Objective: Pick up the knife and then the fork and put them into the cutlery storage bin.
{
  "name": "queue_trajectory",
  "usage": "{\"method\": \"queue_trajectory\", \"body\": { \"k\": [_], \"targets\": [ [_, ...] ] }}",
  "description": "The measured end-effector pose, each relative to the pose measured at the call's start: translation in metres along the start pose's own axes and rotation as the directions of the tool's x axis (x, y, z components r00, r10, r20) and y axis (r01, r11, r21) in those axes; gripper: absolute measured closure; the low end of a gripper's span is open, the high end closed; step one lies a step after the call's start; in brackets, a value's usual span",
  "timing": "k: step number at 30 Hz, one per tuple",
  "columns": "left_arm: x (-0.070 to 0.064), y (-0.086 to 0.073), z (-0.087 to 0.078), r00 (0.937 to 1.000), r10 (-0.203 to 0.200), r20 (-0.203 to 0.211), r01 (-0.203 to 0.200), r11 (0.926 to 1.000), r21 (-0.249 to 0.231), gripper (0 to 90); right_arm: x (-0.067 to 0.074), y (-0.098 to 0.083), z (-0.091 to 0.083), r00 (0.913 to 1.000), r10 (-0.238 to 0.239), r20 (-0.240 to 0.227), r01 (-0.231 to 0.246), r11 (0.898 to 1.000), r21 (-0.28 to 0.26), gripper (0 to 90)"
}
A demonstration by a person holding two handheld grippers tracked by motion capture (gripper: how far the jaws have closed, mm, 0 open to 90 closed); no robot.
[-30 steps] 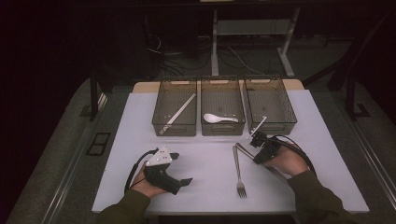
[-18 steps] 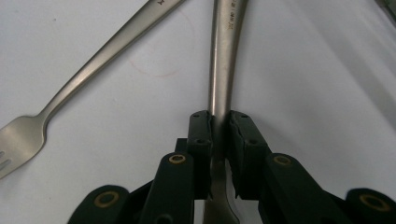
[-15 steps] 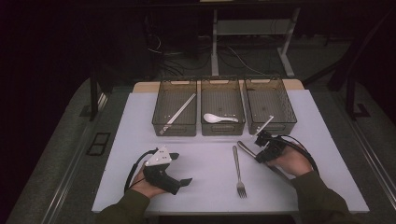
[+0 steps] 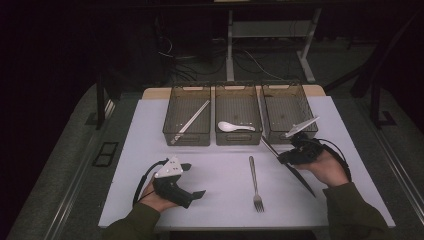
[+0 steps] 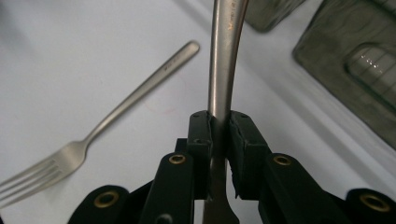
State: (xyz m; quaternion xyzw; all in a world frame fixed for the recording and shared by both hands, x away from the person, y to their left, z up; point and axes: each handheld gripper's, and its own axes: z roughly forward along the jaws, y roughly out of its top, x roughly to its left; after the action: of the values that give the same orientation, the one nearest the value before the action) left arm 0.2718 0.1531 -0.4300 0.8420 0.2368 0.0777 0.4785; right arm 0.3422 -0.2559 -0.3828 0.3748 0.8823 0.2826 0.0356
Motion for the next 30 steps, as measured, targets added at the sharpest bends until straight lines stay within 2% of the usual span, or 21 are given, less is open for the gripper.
{"method": "queue_trajectory", "body": {
  "k": [6,11,15,21,24,30],
  "targets": [
    [0.0,0.0,0.0,1.0,0.006,0.004,-0.006,1.0,0.001,0.0,-0.01,-0.005,-0.02,0.9983,0.05,-0.03,-0.053,0.993,-0.105,79.2],
    [0.0,0.0,0.0,1.0,0.0,0.003,0.0,1.0,-0.001,0.0,-0.018,-0.008,-0.035,0.9953,0.088,-0.041,-0.094,0.974,-0.207,79.3],
    [0.0,0.0,0.0,1.0,0.0,0.004,0.0,1.0,-0.002,0.0,-0.022,-0.008,-0.043,0.9937,0.105,-0.04,-0.112,0.96,-0.256,79.3],
    [0.0,0.0,0.0,1.0,-0.001,0.003,0.001,1.0,-0.007,0.0,-0.029,-0.003,-0.057,0.9923,0.123,-0.006,-0.119,0.941,-0.317,79.3],
    [0.0,0.0,0.0,1.0,-0.005,0.0,0.005,1.0,-0.007,0.0,-0.036,0.002,-0.066,0.9911,0.133,0.003,-0.124,0.928,-0.352,79.2],
    [0.0,0.0,0.001,1.0,-0.003,0.003,0.003,1.0,-0.005,0.0,-0.052,0.023,-0.077,0.9886,0.142,0.05,-0.112,0.916,-0.386,79.2]
  ]
}}
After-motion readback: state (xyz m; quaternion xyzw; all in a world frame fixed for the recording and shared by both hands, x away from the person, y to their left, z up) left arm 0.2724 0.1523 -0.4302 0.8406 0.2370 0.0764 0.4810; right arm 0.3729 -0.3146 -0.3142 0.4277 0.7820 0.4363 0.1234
